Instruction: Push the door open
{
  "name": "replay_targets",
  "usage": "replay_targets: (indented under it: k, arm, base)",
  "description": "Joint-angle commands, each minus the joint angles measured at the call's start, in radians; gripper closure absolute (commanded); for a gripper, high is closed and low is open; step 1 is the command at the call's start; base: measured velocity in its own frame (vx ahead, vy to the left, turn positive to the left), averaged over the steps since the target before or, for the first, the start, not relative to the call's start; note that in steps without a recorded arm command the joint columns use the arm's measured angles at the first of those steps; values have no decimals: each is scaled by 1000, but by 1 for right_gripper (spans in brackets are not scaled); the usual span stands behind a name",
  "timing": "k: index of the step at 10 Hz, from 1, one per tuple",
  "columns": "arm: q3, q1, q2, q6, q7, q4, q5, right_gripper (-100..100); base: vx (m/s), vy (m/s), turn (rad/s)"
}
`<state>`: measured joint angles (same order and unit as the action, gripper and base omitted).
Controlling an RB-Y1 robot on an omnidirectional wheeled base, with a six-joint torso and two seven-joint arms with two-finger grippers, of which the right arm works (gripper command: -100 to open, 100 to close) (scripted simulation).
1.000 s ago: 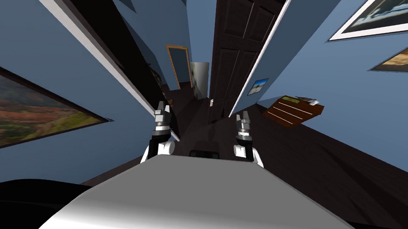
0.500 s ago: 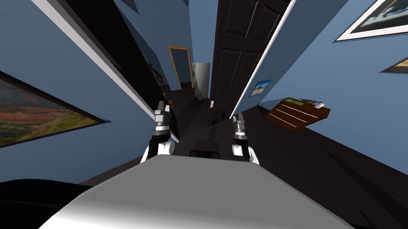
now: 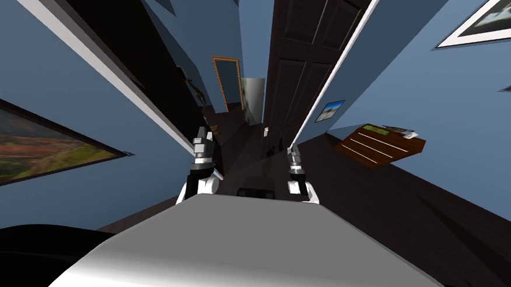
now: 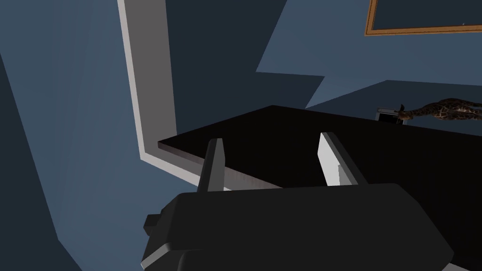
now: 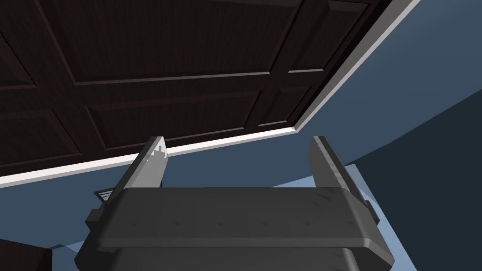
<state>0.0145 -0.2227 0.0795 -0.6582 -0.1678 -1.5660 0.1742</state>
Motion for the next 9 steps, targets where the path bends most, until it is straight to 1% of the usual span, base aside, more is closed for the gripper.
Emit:
replay_targets:
  k: [1, 8, 9]
  arm:
    - [-3, 22, 6, -9, -12, 50, 9, -100]
    - [-20, 116, 16, -59, -51, 283, 50, -100]
    - [-20, 116, 16, -59, -51, 283, 50, -100]
  base:
    - [103, -48, 51]
    - [94, -49, 49]
    - [59, -29, 18]
